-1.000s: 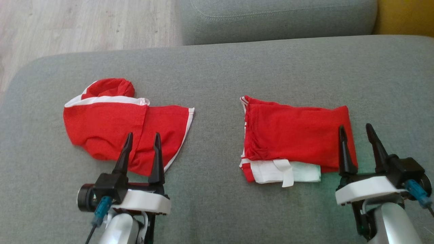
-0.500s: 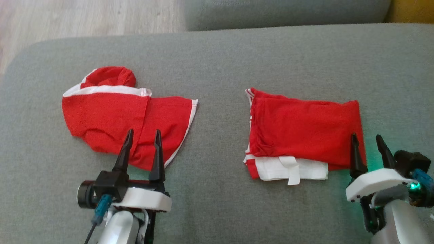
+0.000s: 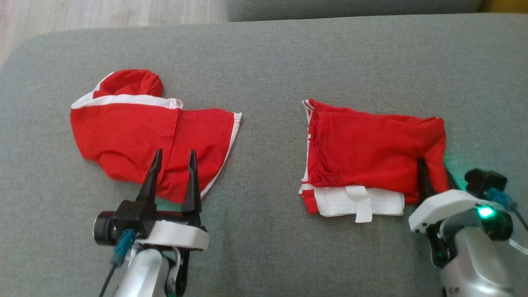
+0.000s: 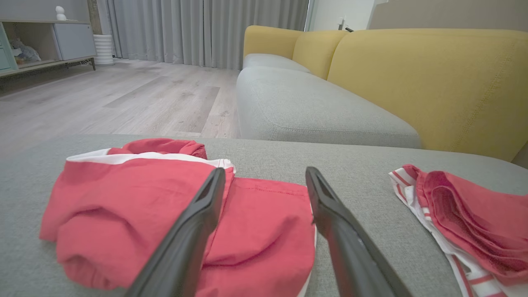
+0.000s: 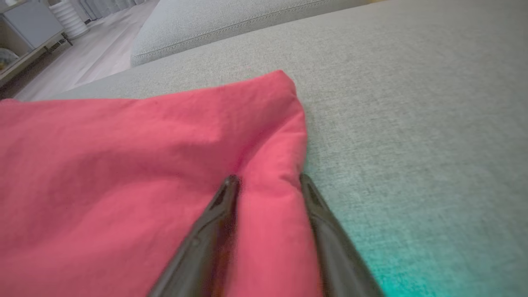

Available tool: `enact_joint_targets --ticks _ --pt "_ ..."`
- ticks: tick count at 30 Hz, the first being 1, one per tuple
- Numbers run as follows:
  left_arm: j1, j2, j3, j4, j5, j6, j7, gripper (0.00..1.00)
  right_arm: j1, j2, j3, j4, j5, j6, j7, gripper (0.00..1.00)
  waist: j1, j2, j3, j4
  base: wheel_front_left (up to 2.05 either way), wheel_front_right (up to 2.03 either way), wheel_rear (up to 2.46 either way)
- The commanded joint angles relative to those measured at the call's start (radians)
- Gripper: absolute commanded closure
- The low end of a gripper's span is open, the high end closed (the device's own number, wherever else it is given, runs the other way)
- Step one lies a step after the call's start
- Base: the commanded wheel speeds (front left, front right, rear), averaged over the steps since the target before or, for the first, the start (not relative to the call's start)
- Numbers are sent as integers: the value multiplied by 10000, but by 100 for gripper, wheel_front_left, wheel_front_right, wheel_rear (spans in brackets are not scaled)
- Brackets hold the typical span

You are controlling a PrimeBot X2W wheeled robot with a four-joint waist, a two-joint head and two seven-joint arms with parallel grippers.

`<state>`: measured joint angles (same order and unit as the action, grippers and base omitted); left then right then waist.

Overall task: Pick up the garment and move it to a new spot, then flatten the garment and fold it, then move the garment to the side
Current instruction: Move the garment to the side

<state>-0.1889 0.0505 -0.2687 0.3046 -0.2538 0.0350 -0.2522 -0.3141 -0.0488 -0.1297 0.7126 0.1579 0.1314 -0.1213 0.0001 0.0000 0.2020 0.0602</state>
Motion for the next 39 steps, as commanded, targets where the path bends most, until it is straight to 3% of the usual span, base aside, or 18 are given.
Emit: enact_joint_targets --ticks 1,6,13,19,27,32,39 --pt "-485 -2 325 -268 111 6 -95 0 -152 -14 386 95 34 -7 146 100 -1 0 -21 -33 0 0 0" --pt "-467 -2 338 -212 123 11 -95 0 -377 -14 303 157 -372 -7 40 100 -1 0 -235 -147 0 0 0" --pt "-355 -3 348 -197 88 56 -95 0 -473 -189 -389 -1182 -2341 -7 406 100 -1 0 -470 -294 0 0 0" --pt "-365 -3 400 -271 89 33 -95 0 -450 -1705 -749 -2214 -3000 -7 1396 100 -1 0 -376 -351 0 0 0" --pt "-558 -3 411 -464 144 -39 -95 0 -554 -4034 -1814 -2230 -3493 -7 2160 100 -1 0 132 -202 0 0 0" --pt "-722 -3 434 -501 161 -77 -95 0 -799 -4598 -2444 -2087 -3735 -7 2161 100 -1 0 500 -93 0 0 0" --pt "-891 -3 501 -511 165 -95 -95 0 -987 -4480 -2709 -2282 -3858 -7 2154 100 -1 0 826 -47 0 0 0"
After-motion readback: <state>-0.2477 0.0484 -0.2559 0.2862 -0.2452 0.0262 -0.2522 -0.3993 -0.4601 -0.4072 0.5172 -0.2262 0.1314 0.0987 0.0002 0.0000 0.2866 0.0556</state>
